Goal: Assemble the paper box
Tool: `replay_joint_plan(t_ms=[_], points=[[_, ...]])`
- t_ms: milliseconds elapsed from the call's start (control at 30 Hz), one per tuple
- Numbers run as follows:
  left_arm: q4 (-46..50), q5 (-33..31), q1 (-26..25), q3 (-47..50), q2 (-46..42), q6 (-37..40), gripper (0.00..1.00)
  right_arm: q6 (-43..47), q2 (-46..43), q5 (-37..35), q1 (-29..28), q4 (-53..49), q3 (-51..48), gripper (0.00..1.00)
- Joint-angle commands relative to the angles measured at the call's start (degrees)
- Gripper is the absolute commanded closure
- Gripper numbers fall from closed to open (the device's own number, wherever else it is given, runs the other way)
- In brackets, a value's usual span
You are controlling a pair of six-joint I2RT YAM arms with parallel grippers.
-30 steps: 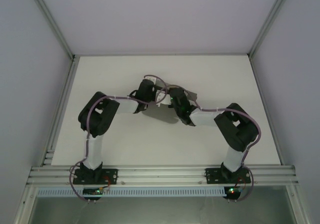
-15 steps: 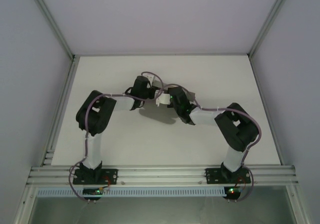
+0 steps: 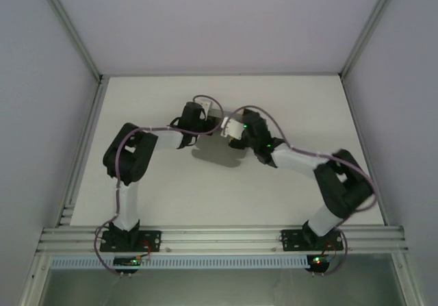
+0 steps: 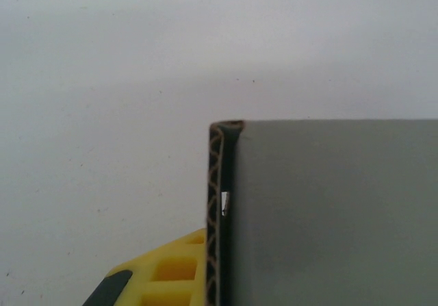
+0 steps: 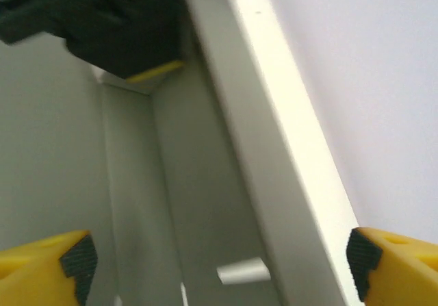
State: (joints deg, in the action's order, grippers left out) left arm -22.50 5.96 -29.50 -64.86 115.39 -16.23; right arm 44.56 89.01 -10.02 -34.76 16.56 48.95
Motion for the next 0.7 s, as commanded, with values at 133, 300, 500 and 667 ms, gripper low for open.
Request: replay_joint_plan(t_ms=[133,300,500,667], points=[[-11.4,25.4,7.7,5.9,-5.3,-12.6,1.00,-25.6,-16.0,13.8,6.6,-18.6,1.5,0.02],[-12.6,33.0,9.2,5.3,-4.7,-16.2,1.00,-30.9,-12.4,23.8,8.6,-26.2,7.4,0.11],[-7.1,32.1,8.9,3.7,-4.7,-13.2,1.00,-34.1,-7.8,27.7,8.6,-22.8,11.6,0.23],[-3.7,31.6,8.5,3.2,-5.3,-10.7,1.00,-35.8,-5.9,29.0,8.2,-22.0,13.2,0.33]])
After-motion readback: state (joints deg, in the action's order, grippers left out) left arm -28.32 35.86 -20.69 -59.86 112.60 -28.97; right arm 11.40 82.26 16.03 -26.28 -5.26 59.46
